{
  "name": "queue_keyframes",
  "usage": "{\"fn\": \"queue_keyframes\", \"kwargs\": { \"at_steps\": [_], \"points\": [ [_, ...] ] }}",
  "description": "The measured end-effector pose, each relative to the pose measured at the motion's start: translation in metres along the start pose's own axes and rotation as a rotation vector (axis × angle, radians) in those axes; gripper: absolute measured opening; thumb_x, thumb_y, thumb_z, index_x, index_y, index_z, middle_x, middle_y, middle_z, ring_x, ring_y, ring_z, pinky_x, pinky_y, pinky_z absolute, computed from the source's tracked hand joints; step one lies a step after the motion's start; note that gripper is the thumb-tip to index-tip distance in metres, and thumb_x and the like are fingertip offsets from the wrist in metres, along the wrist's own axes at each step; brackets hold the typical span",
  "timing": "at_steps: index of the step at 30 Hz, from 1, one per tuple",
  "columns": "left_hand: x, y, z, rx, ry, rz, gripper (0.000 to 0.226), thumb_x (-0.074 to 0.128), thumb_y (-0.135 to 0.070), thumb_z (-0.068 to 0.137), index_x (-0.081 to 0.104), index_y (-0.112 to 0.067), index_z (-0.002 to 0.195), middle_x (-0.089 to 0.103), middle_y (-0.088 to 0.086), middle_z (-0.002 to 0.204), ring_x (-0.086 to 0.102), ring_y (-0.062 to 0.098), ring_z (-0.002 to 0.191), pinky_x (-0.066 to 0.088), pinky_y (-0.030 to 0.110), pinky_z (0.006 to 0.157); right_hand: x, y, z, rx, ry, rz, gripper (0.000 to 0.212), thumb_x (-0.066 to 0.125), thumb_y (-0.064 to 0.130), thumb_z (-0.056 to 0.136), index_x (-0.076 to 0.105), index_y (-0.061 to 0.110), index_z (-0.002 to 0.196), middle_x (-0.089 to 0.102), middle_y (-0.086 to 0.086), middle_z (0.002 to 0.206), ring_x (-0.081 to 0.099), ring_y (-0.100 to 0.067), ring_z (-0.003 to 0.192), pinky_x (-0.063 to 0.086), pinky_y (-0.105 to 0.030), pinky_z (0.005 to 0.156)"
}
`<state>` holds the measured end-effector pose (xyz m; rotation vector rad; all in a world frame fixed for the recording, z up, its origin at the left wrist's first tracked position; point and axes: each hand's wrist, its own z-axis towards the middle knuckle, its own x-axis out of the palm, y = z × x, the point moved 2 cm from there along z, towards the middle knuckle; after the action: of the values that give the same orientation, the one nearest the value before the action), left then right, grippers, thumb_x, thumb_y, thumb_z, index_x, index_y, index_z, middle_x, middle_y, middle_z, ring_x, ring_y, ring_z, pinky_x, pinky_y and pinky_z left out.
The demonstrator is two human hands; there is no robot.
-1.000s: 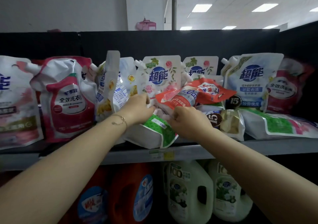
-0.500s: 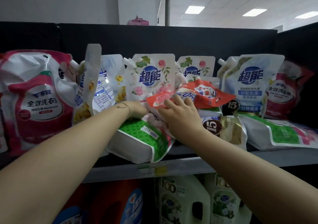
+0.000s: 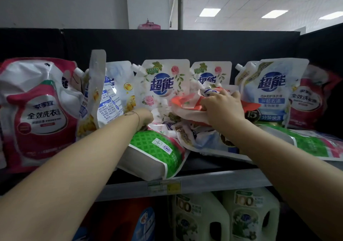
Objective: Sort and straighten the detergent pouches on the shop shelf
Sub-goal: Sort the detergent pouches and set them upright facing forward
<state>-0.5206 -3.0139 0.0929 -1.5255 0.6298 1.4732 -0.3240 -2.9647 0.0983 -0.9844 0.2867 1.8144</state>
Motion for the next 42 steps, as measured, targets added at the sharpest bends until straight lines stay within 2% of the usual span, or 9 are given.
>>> {"fn": "queue_keyframes", "kwargs": {
  "at_steps": [5,9,11,15,18,23,28,35,42],
  "points": [
    [-0.002,0.004,0.011,-0.09,-0.195,-0.292,0.016,0.047,-0.016,0.099,0.051,-0.006,0.086,0.051,0.014,0.103,0.048,0.023,0.089,0.041,0.029,0.076,0.003,0.008,-0.015,-0.164,-0.025,-0.061,0.039,0.055,0.013,0.091,0.052,0.019,0.129,0.043,-0.006,0.141,0.037,-0.027,0.131,0.026,-0.05,0.108],
    [-0.014,-0.003,0.011,-0.13,-0.336,-0.707,0.022,0.056,-0.017,0.093,0.055,-0.004,0.111,0.059,0.014,0.116,0.058,0.026,0.099,0.048,0.029,0.082,0.011,0.029,-0.018,-0.35,0.008,-0.005,0.084,0.06,0.013,0.089,0.007,0.022,0.153,0.01,-0.007,0.16,0.019,-0.026,0.144,0.021,-0.046,0.115],
    [-0.022,-0.007,0.005,-0.137,-0.389,-0.857,0.035,0.06,-0.014,0.089,0.053,-0.001,0.121,0.058,0.014,0.122,0.059,0.029,0.104,0.052,0.036,0.09,0.014,0.032,-0.018,-0.382,0.034,0.007,0.084,0.054,0.023,0.093,-0.004,0.027,0.153,0.012,-0.002,0.161,0.022,-0.022,0.144,0.019,-0.046,0.114],
    [-0.036,-0.01,-0.003,-0.104,-0.522,-0.901,0.031,0.058,-0.014,0.09,0.057,0.001,0.118,0.059,0.013,0.121,0.062,0.032,0.102,0.052,0.033,0.084,0.011,0.029,-0.017,-0.341,0.039,0.039,0.06,0.037,0.033,0.098,0.013,0.024,0.153,0.017,0.004,0.159,0.03,-0.02,0.139,0.028,-0.045,0.106],
    [-0.05,-0.013,-0.019,-0.031,-0.694,-0.832,0.019,0.057,-0.019,0.093,0.061,-0.002,0.087,0.064,0.016,0.099,0.062,0.031,0.097,0.044,0.031,0.073,0.009,0.029,-0.013,-0.289,0.075,0.045,0.055,0.044,0.035,0.096,0.03,0.023,0.147,0.024,0.005,0.156,0.035,-0.019,0.136,0.029,-0.047,0.104],
    [-0.06,-0.018,-0.039,0.04,-0.89,-0.903,0.032,0.051,-0.02,0.097,0.041,-0.014,0.067,0.053,0.001,0.079,0.049,0.017,0.079,0.032,0.02,0.067,0.011,0.034,-0.012,-0.271,0.134,0.049,0.057,0.052,0.029,0.09,0.037,0.022,0.144,0.031,0.003,0.153,0.036,-0.02,0.135,0.027,-0.051,0.105],
    [-0.041,-0.017,-0.039,0.004,-0.965,-1.094,0.017,0.044,-0.019,0.099,0.047,-0.009,0.086,0.055,0.005,0.091,0.051,0.015,0.082,0.04,0.021,0.067,0.01,0.039,-0.013,-0.25,0.193,0.099,0.059,0.05,0.035,0.089,0.034,0.022,0.145,0.034,-0.002,0.15,0.035,-0.024,0.133,0.023,-0.055,0.106],
    [-0.019,-0.008,-0.03,-0.004,-0.906,-1.326,0.018,0.042,-0.025,0.099,0.043,-0.014,0.085,0.056,0.006,0.085,0.053,0.014,0.071,0.046,0.026,0.061,-0.012,0.084,-0.047,-0.385,0.098,0.121,0.097,0.038,0.091,0.066,0.06,0.009,0.112,0.059,-0.007,0.115,0.05,-0.029,0.111,0.034,-0.046,0.096],
    [-0.032,-0.008,-0.048,-0.035,-0.924,-1.16,0.017,0.044,-0.021,0.1,0.046,-0.008,0.088,0.053,0.002,0.087,0.045,0.003,0.065,0.041,0.007,0.047,0.002,0.111,-0.053,-0.219,0.046,0.259,0.072,0.058,0.066,0.08,0.048,0.004,0.116,0.054,-0.011,0.11,0.055,-0.028,0.102,0.04,-0.04,0.084]
  ]
}}
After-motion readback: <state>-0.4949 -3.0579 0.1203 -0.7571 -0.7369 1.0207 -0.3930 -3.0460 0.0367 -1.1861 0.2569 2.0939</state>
